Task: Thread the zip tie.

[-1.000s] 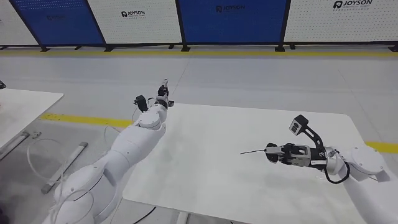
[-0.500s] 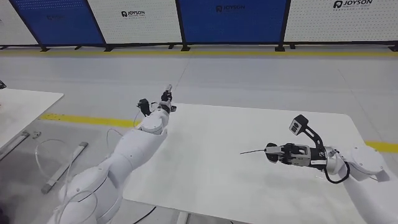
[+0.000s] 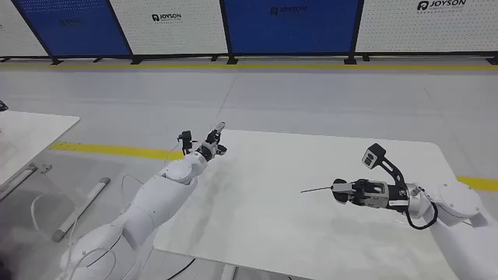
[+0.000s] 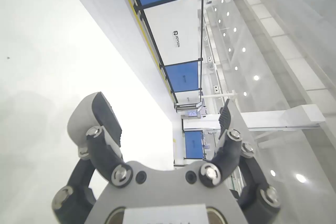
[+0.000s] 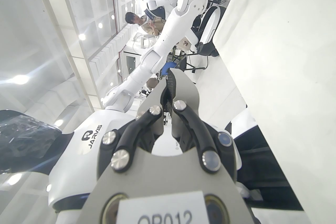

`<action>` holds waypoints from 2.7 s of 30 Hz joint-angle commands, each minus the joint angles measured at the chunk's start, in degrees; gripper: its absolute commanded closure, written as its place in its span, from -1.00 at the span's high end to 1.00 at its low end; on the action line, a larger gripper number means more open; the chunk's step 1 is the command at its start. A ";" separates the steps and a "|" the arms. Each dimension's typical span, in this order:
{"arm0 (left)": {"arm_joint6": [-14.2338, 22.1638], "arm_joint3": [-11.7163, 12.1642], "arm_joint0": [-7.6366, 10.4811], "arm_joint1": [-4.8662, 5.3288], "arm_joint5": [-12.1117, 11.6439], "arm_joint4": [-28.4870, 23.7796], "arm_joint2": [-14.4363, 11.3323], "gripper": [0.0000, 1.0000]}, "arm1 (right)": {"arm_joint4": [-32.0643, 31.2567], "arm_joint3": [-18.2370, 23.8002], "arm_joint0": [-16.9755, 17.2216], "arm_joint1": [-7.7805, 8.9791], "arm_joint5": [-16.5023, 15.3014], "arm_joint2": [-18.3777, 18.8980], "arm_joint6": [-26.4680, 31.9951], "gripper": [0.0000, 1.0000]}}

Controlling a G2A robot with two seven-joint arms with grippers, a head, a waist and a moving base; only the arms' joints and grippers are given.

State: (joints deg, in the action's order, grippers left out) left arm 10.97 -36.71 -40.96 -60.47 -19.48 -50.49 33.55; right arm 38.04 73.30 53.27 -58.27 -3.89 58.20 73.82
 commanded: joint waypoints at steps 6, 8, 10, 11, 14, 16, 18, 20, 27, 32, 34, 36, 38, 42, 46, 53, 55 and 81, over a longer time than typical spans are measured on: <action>3.56 -3.98 -2.76 0.67 0.00 1.01 2.30 1.00 | 0.00 0.00 0.00 0.00 0.00 0.00 0.00 -1.00; 5.01 -7.08 -5.17 1.31 0.00 2.37 4.13 1.00 | 0.00 0.00 0.00 0.00 0.00 0.00 0.00 -1.00; 5.21 -10.41 -7.47 2.02 0.00 4.14 6.19 1.00 | 0.00 0.00 0.00 0.00 0.00 0.00 0.00 -1.00; 5.23 -12.48 -8.84 2.41 0.00 5.13 7.37 1.00 | 0.00 0.00 0.00 0.00 0.00 0.00 0.00 -1.00; 6.49 -20.08 -13.99 3.95 0.00 7.98 12.19 1.00 | 0.00 0.00 0.00 0.00 0.00 0.00 0.00 -1.00; 8.47 -26.13 -18.38 5.21 0.00 10.41 15.87 1.00 | 0.00 0.00 0.00 0.00 0.00 0.00 0.00 -1.00; 8.25 -32.54 -22.96 6.29 0.00 13.61 19.31 1.00 | 0.00 0.00 0.00 0.00 0.00 0.00 0.00 -1.00; 5.63 -37.10 -26.69 6.96 0.00 16.01 22.02 1.00 | 0.00 0.00 0.00 0.00 0.00 0.00 0.00 -1.00; 3.93 -38.86 -28.24 7.18 0.00 17.13 23.07 1.00 | 0.00 0.00 0.00 0.00 0.00 0.00 0.00 -1.00; 5.68 -40.40 -28.69 7.15 0.12 16.96 22.93 1.00 | 0.00 0.00 0.00 0.00 0.00 0.00 0.00 -1.00; 7.17 -43.00 -29.75 7.34 0.00 17.34 23.76 1.00 | 0.00 0.00 0.00 0.00 0.00 0.00 0.00 -1.00; 8.22 -47.17 -31.82 7.60 0.00 19.33 24.32 1.00 | 0.00 0.00 0.00 0.00 0.00 0.00 0.00 -1.00; 8.38 -50.08 -33.57 7.77 0.02 21.21 24.56 1.00 | 0.00 0.00 0.00 0.00 0.00 0.00 0.00 -1.00; 9.66 -54.77 -35.77 7.90 3.38 24.32 23.94 1.00 | 0.00 0.00 0.00 0.00 0.00 0.00 0.00 -1.00; 7.46 -54.96 -35.22 7.19 4.56 26.43 22.03 1.00 | 0.00 0.00 0.00 0.00 0.00 0.00 0.00 -1.00; 7.46 -54.96 -35.22 7.19 4.56 26.43 22.03 1.00 | 0.26 0.11 0.78 0.01 0.12 0.49 -2.30 -1.00; 6.83 -54.88 -35.30 7.02 4.98 25.36 22.11 1.00 | 0.06 0.75 1.30 0.05 0.67 0.87 -3.81 -1.00; 2.07 -59.53 -33.80 3.75 6.75 21.33 17.34 1.00 | 0.04 6.82 0.08 -2.64 9.03 -4.54 -17.29 -1.00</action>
State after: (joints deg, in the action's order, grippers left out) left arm 13.25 -95.55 -74.62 -56.60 -12.77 -28.83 50.99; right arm 36.85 80.52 53.33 -60.75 5.36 53.80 55.84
